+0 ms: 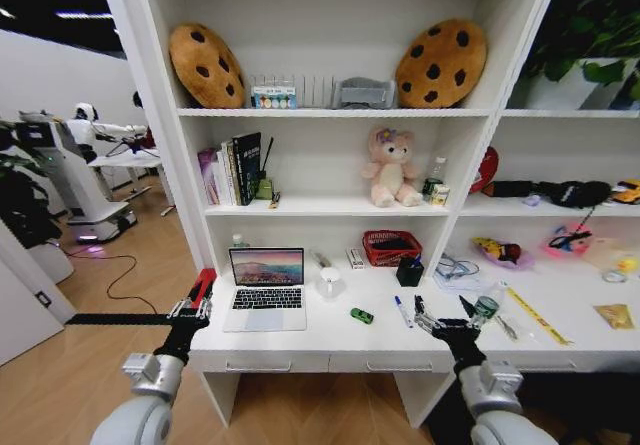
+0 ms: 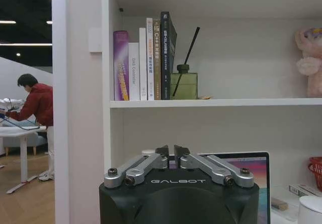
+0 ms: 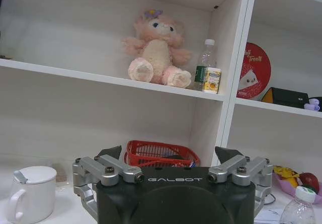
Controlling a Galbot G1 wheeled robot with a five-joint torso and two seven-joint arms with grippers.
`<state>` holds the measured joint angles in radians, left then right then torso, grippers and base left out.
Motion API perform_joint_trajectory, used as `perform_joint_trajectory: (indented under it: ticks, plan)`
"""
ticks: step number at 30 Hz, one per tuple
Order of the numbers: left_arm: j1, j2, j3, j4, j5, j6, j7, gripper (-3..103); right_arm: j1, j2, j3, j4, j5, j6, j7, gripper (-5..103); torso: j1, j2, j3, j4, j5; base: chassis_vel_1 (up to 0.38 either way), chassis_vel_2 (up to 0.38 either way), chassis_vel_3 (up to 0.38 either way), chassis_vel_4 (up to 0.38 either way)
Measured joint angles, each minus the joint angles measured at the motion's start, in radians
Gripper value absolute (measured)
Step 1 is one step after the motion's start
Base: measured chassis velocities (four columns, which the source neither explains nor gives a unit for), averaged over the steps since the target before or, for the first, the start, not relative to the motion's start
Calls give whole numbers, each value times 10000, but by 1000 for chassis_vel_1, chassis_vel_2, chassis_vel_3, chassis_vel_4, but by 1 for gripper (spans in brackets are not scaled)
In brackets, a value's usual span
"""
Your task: Organize the objects on the table.
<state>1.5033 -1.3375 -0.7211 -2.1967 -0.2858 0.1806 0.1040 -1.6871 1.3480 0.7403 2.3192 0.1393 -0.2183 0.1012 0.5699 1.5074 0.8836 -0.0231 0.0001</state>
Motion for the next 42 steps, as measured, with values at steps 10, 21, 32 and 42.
perform_joint_trajectory:
  ticks: [10,21,32,42]
  plan:
    - [-1650,1341,1906,745,-689,855,-682,0,89,-376,50,-401,85,22,239,100,0,-1,0,0,-3,0,0,0,0]
    - [-4967,2172,3474,2625,-1786,1123,-795,0,579,-822,-99,-1049,97,6,268,100,2,-2,1,0,-1,0,0,0,0]
    - [-7928,1719,5363,5122,-2091,1028,-785,0,950,-1016,-58,-1569,399,-28,308,100,3,-3,2,-4,2,0,0,0,0]
    - [-9348,1292,6676,6910,-2423,1849,-923,0,1430,-903,-109,-2230,472,65,295,100,3,-3,1,1,0,0,0,0,0]
